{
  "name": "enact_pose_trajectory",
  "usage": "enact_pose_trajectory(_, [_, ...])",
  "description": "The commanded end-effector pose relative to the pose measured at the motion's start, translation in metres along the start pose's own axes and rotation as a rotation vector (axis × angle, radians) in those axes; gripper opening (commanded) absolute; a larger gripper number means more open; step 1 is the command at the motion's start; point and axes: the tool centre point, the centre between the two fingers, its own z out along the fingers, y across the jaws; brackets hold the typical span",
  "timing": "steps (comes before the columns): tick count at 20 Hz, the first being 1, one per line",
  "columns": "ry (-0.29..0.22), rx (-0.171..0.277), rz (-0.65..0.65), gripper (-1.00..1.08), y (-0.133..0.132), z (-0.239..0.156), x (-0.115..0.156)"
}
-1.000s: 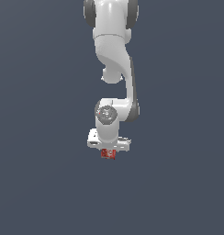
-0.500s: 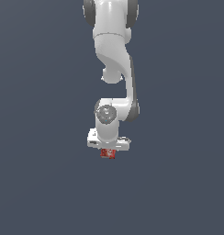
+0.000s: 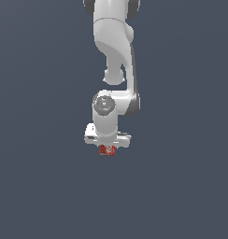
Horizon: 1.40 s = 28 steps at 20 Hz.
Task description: Pick up the object and move it to a goal position.
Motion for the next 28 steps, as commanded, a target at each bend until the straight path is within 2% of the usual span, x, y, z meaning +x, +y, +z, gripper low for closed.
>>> enact_pose_trajectory(1, [0.001, 0.000, 0.000, -1.00, 0.006, -0.017, -0.004])
enact_pose_trajectory(10, [0.001, 0.001, 0.001, -1.00, 0.036, -0.104, -0.027])
enact_pose_trajectory(28, [0.001, 0.002, 0.001, -1.00, 0.106, -0.309, -0.078])
